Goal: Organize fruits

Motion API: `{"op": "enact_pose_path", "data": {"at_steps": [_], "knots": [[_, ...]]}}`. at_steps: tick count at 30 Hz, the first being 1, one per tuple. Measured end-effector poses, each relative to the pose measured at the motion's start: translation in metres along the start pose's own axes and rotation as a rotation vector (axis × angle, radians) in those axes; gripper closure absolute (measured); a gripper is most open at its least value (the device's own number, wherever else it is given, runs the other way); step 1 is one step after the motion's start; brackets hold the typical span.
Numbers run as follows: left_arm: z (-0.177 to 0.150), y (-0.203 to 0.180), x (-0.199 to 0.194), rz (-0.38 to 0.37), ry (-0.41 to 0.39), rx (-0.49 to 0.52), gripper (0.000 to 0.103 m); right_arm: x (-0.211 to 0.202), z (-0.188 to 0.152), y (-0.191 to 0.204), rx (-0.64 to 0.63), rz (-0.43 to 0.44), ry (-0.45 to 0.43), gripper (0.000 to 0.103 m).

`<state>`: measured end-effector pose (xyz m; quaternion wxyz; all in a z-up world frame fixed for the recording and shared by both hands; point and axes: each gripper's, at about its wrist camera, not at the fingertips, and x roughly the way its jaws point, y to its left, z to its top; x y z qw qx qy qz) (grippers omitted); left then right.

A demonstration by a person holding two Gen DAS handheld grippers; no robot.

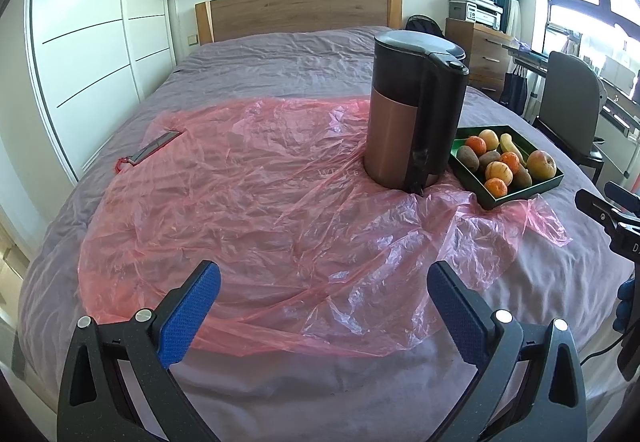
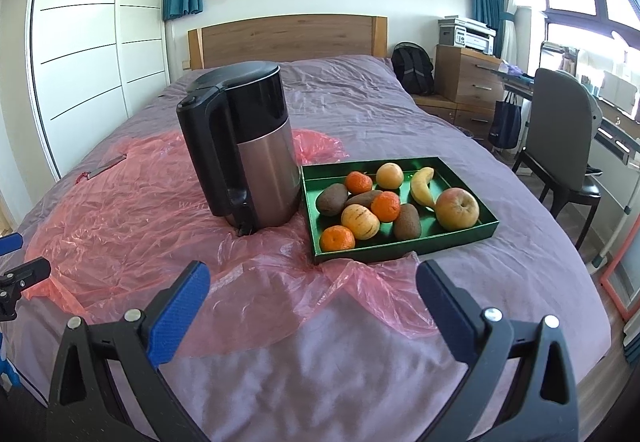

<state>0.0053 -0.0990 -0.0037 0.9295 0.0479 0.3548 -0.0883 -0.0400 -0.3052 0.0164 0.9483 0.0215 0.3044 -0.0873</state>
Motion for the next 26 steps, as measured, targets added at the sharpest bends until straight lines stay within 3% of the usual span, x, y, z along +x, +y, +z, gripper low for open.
{"op": "enact_pose_path", "data": {"at_steps": [11, 26], "knots": [[0.001, -0.02, -0.003, 0.008, -0.01, 0.054, 0.001, 0.003, -0.003, -0.011, 0.023, 0.009, -0.003, 0.0], [0.003, -0.014, -0.009, 0.036, -0.033, 0.028, 0.001, -0.004, 0.0, -0.028, 0.009, -0.025, -0.008, 0.0]]}}
